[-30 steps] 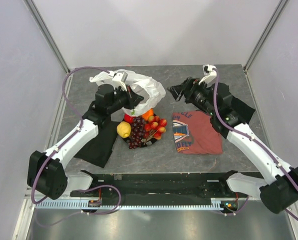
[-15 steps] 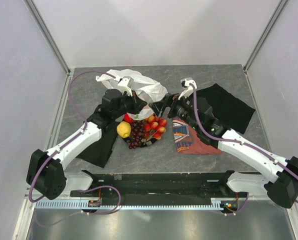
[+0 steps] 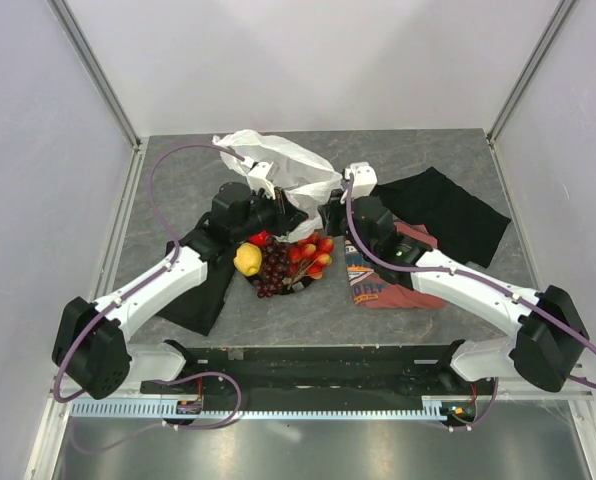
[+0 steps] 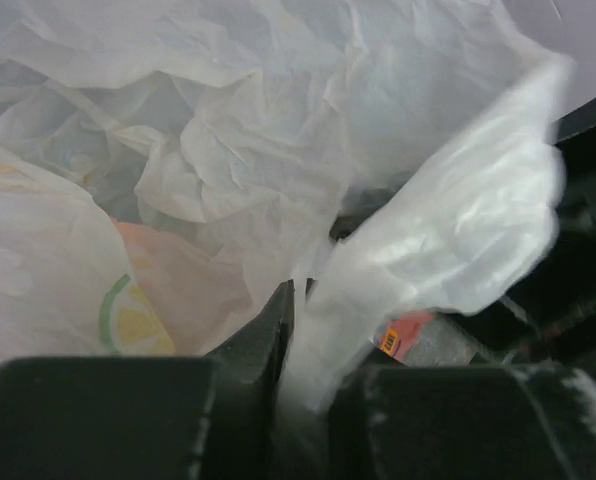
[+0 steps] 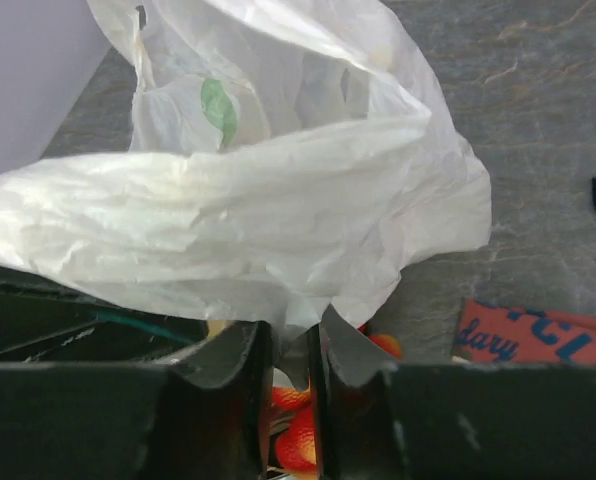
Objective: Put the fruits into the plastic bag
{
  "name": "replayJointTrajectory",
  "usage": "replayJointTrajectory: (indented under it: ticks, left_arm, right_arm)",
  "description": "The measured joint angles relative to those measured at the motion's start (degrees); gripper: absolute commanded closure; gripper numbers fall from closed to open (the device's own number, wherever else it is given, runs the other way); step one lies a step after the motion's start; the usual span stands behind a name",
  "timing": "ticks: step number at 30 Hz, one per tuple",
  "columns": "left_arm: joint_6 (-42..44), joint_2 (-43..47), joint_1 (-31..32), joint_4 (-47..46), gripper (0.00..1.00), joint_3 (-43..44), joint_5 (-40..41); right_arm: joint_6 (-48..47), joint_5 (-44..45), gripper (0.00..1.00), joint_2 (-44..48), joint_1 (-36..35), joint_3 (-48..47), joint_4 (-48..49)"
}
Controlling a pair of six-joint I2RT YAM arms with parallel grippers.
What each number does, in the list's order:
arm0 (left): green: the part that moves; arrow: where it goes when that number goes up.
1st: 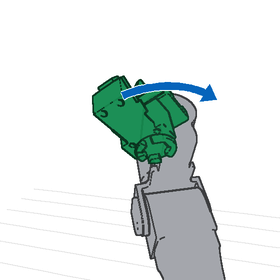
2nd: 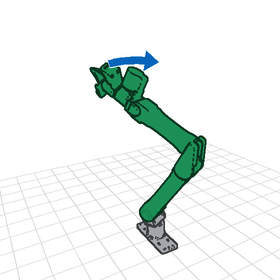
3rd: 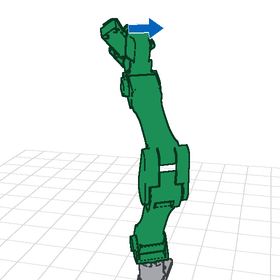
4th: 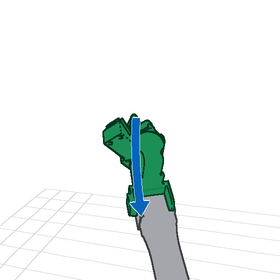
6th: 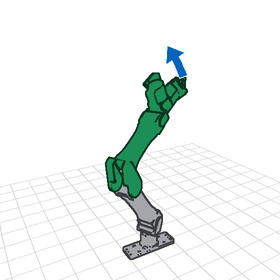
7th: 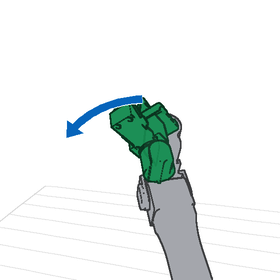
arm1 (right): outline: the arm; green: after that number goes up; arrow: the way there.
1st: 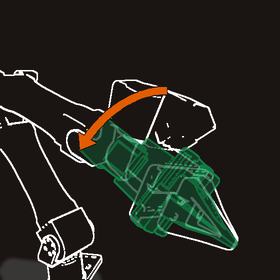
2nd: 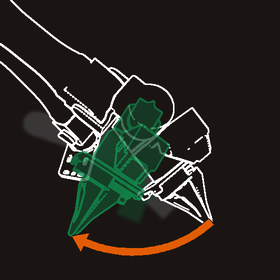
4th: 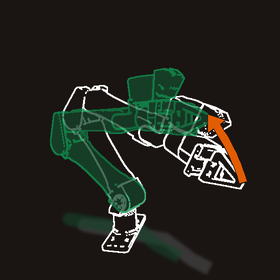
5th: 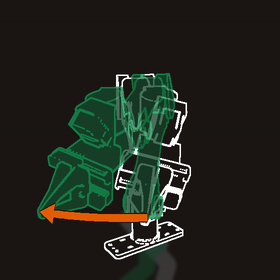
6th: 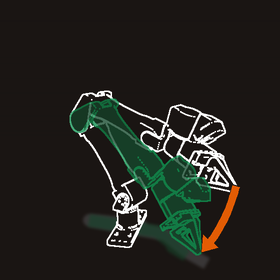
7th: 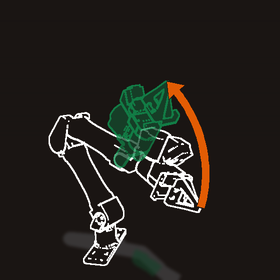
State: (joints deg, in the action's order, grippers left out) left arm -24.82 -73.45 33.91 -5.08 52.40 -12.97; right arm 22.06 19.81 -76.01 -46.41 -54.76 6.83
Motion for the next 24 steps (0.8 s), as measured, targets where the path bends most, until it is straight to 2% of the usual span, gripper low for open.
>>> replayJointTrajectory:
  ticks: [1,3,4,6,10,16,20,24]
  left_arm:
    - [-0.2,0.02,0.09,0.09,0.42,0.0,-0.48]
    - [-0.33,0.46,0.33,0.83,0.27,-0.02,-1.18]
    - [-0.28,1.01,0.35,1.68,0.12,-0.02,-1.27]
    - [0.74,2.91,0.35,4.17,0.03,0.02,-1.11]
    - [3.5,9.11,0.35,11.82,0.01,2.14,1.11]
    - [11.45,19.76,-0.42,19.04,0.01,6.8,9.44]
    - [15.1,19.15,-5.77,23.67,0.01,11.54,13.92]
    - [16.7,17.03,-12.48,25.83,0.01,11.06,12.68]
  right_arm:
    - [0.04,0.66,1.0,-0.11,0.02,0.0,0.07]
    - [-1.22,1.31,1.0,-0.15,0.04,0.0,0.57]
    - [-1.68,1.05,1.0,-0.15,0.22,0.0,1.2]
    - [-2.67,-0.87,1.0,-0.13,1.49,0.0,2.97]
    - [-5.7,-10.12,1.0,0.33,8.13,0.33,6.95]
    - [-9.05,-27.87,1.0,0.63,17.79,0.37,10.4]
    - [-7.89,-36.04,1.0,-0.09,21.16,-0.42,11.08]
    - [-5.49,-40.81,1.0,-1.31,22.95,-1.11,12.35]
